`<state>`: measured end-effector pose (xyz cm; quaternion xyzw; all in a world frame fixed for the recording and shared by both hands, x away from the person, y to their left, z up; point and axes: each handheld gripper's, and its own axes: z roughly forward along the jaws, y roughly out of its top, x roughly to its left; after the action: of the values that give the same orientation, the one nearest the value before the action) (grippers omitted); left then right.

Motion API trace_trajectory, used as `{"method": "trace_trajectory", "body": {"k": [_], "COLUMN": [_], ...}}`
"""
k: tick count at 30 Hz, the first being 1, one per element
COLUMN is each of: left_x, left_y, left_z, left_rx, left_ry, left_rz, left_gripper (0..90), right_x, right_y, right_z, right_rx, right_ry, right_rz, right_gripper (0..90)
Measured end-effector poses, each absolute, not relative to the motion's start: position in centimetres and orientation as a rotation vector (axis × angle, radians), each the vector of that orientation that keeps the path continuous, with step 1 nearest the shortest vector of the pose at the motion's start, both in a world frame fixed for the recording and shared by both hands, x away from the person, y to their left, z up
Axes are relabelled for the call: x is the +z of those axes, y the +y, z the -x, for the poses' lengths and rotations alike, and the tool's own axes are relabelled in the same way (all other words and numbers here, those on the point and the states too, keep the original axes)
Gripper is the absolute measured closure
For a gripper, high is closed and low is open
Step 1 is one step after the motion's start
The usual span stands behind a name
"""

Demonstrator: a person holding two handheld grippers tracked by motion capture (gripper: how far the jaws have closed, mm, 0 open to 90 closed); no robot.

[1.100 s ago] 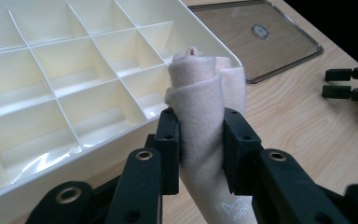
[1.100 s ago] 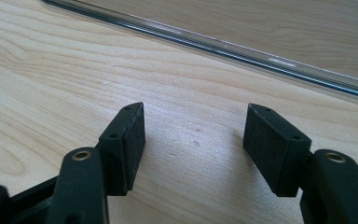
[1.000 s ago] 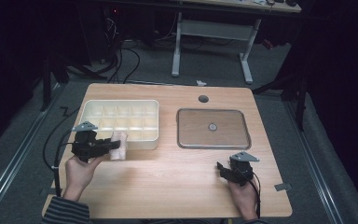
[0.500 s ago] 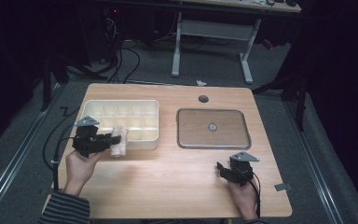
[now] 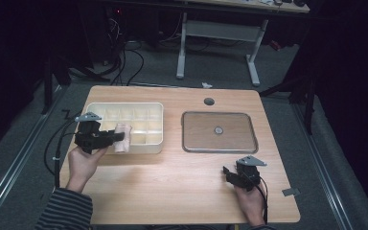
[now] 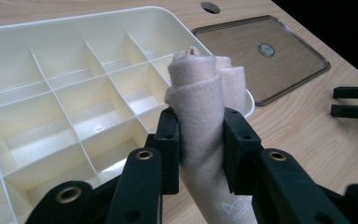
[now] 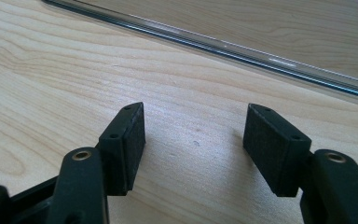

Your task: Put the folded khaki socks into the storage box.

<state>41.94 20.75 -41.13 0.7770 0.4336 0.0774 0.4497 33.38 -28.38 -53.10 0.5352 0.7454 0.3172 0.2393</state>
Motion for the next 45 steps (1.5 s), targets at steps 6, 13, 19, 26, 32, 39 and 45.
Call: {"method": "trace_trajectory", "body": {"k": [6, 13, 19, 26, 32, 39, 45], "left_x": [-40.9, -41.1, -41.1, -42.0, -42.7, -43.4, -43.9], "left_y": [20.6, 20.5, 20.2, 20.2, 20.2, 20.3, 20.2], "left_z": [-42.8, -44.0, -44.7, -45.7, -46.4, -47.1, -47.5], "left_rx": [0.191, 0.194, 0.186, 0.17, 0.158, 0.157, 0.144], "left_ry": [1.068, 1.088, 1.082, 1.1, 1.128, 1.159, 1.17], "left_rz": [-1.928, -1.92, -1.948, -1.954, -1.95, -1.956, -1.975], "left_gripper": [71.1, 71.4, 71.1, 71.2, 71.3, 71.3, 71.4], "right_x": [-53.1, -53.1, -53.1, -53.1, -53.1, -53.1, -53.1], "right_y": [-28.4, -28.4, -28.4, -28.4, -28.4, -28.4, -28.4], "right_z": [-33.4, -33.4, -33.4, -33.4, -33.4, -33.4, -33.4], "right_rx": [0.869, 0.868, 0.868, 0.868, 0.868, 0.868, 0.868], "right_ry": [2.041, 2.041, 2.041, 2.04, 2.04, 2.04, 2.04], "right_rz": [-1.465, -1.463, -1.465, -1.465, -1.466, -1.466, -1.466], "right_gripper": [38.9, 38.9, 38.9, 38.9, 38.8, 38.7, 38.6]}}
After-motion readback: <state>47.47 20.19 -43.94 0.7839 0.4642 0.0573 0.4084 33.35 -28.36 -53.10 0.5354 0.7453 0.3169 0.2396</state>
